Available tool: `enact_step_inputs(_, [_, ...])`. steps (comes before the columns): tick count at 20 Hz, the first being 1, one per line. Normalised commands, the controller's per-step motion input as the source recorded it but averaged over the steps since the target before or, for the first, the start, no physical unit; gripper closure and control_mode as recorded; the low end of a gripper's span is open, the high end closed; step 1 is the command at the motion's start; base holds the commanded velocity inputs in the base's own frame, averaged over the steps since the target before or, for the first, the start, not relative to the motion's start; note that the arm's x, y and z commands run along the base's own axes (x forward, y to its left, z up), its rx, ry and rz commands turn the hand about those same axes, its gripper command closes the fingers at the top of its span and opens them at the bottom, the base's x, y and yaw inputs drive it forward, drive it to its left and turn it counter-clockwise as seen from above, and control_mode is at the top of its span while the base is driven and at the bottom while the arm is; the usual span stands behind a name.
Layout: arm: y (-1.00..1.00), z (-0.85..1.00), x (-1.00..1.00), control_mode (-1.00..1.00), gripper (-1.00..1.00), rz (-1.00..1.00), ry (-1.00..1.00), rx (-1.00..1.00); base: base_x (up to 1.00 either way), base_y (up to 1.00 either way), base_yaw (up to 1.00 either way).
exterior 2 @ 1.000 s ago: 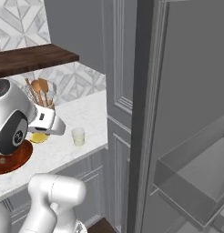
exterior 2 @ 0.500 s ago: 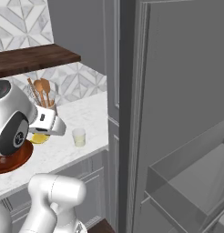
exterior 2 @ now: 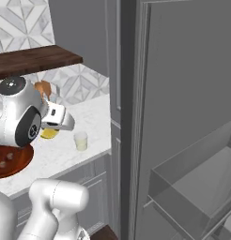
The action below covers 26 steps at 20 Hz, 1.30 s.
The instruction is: Grab a lemon wedge from the fridge and one ice cube from the ice bowl, and put them in the glass of lemonade.
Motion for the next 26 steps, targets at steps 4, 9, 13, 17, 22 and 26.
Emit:
enact_step_inputs(4, [0.05, -0.19, 1.0, -1.0, 1.0, 0.0, 0.09, 0.0, 0.0, 0.0, 0.0])
enact_step_inputs(9, [0.03, -0.59, 1.0, -1.0, 1.0, 0.0, 0.13, 0.0, 0.0, 0.0, 0.0])
enact_step_inputs(13, [0.08, -0.55, 0.58, -1.0, 1.0, 0.04, 0.19, -0.01, 0.0, 0.0, 0.0])
enact_step_inputs(17, [0.25, -0.35, 0.09, -1.0, 1.0, 0.07, 0.05, -0.01, 0.0, 0.0, 0.0])
enact_step_inputs(22, [0.03, -0.08, 0.34, -1.0, 1.0, 0.01, 0.0, -0.01, 0.0, 0.0, 0.0])
enact_step_inputs(26, [0.0, -0.14, 0.45, -1.0, 1.0, 0.0, 0.0, -0.01, 0.0, 0.0, 0.0])
